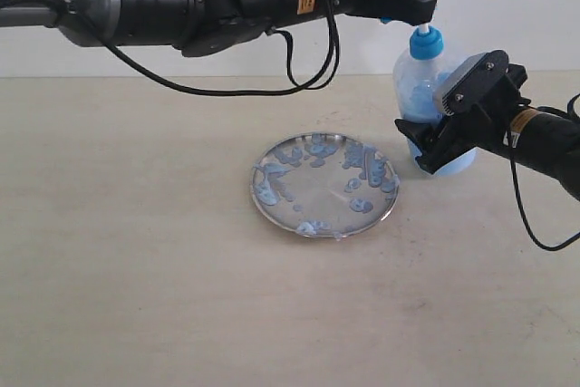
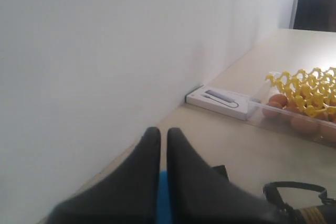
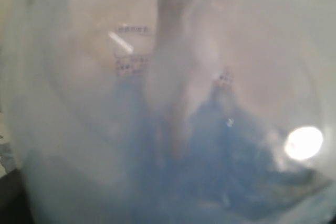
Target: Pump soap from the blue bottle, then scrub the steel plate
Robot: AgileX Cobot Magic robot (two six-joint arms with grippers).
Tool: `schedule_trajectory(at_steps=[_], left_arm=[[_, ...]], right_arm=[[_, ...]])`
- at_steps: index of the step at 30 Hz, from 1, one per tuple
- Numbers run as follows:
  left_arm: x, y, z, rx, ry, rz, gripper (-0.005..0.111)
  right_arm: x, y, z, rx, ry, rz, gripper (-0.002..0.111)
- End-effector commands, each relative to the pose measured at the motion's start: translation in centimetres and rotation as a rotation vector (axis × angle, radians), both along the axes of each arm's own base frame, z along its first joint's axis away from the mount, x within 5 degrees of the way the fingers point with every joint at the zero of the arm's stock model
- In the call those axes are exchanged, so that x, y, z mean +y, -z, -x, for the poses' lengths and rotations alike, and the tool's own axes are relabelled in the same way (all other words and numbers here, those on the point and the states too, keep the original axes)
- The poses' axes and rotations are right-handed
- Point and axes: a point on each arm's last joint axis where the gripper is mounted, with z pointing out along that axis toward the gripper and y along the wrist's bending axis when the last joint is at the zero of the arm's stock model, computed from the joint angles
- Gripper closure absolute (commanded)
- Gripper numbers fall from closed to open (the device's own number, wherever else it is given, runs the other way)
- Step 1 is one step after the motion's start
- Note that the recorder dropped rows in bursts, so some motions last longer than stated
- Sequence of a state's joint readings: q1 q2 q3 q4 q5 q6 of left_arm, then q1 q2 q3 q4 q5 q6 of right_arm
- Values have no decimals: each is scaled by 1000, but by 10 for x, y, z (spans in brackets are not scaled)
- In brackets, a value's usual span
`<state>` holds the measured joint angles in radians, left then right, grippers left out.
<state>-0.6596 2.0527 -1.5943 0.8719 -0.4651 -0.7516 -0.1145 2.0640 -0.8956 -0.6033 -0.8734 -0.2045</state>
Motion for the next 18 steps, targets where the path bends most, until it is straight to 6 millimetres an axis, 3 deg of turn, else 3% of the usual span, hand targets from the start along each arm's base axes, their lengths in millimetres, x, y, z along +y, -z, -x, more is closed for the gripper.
schedule_trajectory(at_steps=[1, 11, 18], left_arm=[[-7, 8, 0, 28, 40, -22, 103], [-7, 23, -5, 48, 11, -87, 103], [-11, 49, -6, 109, 48, -160, 103]], right_arm=[[-2, 11, 3, 73, 0, 53, 107], [0, 10, 3, 54, -22, 51, 107], [0, 10, 3, 54, -22, 51, 107]])
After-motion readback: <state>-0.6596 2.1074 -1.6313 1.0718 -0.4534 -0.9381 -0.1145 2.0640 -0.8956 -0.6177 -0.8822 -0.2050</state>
